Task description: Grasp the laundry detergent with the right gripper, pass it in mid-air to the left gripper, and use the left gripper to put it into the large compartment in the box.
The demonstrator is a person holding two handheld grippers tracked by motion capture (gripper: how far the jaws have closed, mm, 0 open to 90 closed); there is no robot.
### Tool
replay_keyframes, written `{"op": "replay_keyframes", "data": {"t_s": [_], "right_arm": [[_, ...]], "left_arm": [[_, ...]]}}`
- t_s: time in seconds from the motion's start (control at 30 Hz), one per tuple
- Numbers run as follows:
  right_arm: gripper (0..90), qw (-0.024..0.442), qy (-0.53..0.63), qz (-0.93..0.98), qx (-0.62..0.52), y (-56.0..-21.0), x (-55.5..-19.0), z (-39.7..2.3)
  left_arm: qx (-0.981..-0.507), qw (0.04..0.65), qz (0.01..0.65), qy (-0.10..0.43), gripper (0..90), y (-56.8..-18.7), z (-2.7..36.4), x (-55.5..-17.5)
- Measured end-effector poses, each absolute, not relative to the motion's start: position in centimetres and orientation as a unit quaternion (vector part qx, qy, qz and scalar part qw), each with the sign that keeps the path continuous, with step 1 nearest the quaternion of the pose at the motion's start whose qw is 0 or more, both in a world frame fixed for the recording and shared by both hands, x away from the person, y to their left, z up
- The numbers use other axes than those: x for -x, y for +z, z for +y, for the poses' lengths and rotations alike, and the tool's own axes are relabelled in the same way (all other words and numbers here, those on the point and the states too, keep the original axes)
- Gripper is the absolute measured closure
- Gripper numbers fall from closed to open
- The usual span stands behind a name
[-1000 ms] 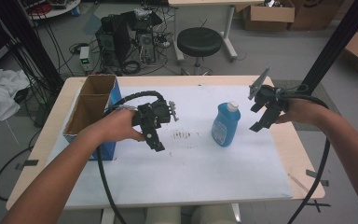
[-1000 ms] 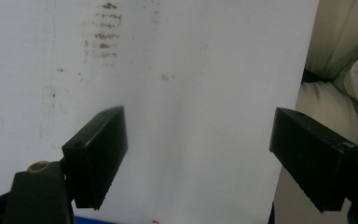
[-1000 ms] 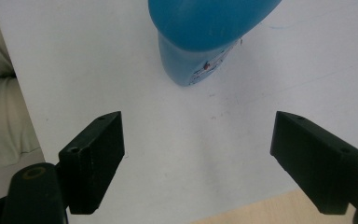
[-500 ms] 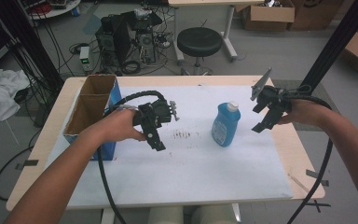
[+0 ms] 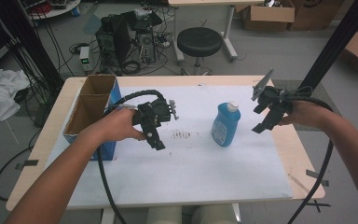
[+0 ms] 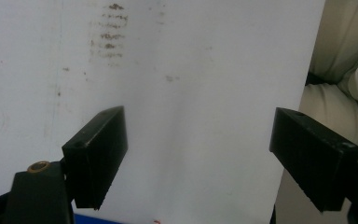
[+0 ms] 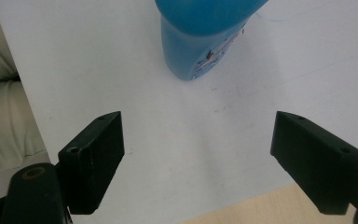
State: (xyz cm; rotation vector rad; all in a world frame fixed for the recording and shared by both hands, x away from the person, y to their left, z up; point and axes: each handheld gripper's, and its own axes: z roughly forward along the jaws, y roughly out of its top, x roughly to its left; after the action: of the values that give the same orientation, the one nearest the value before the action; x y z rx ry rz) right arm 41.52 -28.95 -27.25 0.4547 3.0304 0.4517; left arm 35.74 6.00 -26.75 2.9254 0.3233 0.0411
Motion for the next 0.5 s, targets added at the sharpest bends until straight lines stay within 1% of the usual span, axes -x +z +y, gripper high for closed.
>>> {"op": "replay_keyframes", "data": {"t_s": [0.5], "right_arm": [[17.2,0.023,0.154,0.971,-0.181,-27.14,-40.6,-28.84]], "left_arm": [[-0.988,0.104,0.112,0.023,20.0,-26.95,6.27,-35.84]]}}
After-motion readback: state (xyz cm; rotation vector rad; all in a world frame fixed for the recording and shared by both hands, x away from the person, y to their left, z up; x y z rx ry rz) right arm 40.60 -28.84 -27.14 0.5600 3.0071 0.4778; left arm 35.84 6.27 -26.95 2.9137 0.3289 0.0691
